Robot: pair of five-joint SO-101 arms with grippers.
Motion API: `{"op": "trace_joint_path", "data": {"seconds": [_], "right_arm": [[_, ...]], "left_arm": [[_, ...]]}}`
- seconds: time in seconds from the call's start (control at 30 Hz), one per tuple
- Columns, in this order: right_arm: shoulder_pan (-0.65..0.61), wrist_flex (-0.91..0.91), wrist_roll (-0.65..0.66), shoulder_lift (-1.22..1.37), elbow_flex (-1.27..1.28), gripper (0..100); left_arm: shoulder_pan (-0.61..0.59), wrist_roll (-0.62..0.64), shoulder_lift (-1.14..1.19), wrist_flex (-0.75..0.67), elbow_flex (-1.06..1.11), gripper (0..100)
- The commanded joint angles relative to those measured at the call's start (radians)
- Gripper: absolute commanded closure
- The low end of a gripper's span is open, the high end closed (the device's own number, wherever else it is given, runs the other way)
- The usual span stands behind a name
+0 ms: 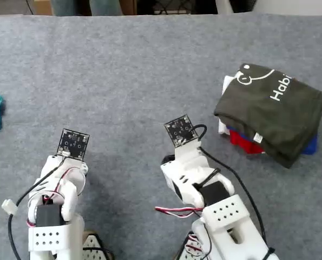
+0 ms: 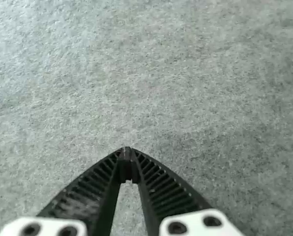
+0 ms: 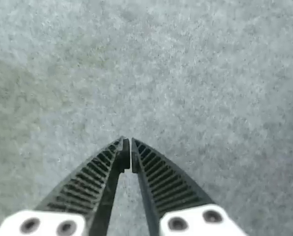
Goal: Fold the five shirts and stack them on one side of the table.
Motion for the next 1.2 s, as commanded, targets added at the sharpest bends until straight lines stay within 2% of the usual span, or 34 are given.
{"op": "trace_joint_path", "data": {"seconds": [0.0,0.87,1.17], "right_arm": [[-0.014,0.005,-0.006,-0.016,-0.004,98.4],[-0.014,0.008,-0.008,-0.016,-0.128,98.4],[-0.015,0.104,-0.008,-0.018,-0.191,98.4]], "left_arm": [[0.013,0.002,-0.005,-0.011,0.013,97],[0.013,0.002,-0.005,-0.011,0.013,97],[0.013,0.002,-0.005,-0.011,0.013,97]]}}
